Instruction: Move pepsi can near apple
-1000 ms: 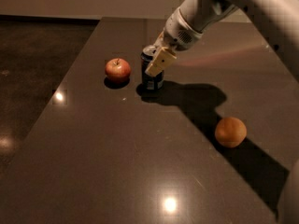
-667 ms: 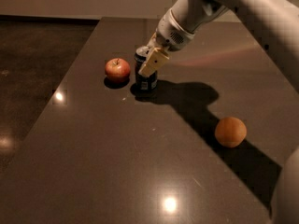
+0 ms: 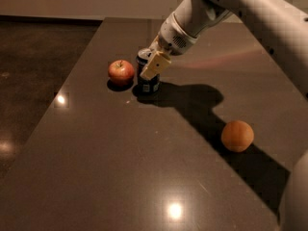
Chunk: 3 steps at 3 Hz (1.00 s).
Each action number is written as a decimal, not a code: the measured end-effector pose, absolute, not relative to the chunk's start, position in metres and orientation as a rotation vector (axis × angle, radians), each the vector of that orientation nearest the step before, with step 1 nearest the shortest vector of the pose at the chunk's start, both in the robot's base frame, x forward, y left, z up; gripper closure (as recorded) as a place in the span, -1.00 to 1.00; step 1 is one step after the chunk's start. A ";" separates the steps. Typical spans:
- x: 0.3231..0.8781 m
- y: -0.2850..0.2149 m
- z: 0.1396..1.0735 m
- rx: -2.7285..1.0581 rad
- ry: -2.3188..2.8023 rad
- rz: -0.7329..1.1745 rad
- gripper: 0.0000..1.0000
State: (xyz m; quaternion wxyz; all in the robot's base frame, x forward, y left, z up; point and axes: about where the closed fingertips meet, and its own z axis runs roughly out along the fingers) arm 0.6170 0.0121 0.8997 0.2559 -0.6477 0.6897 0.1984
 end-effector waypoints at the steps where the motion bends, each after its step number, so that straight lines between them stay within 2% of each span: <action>1: 0.617 0.014 0.898 -1.761 1.871 0.542 -0.90; 2: 0.617 0.015 0.897 -1.763 1.871 0.544 -1.00; 3: 0.617 0.015 0.897 -1.763 1.871 0.544 -1.00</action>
Offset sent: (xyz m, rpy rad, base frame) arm -0.0001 0.0017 -0.0013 -0.0001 0.0019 0.0027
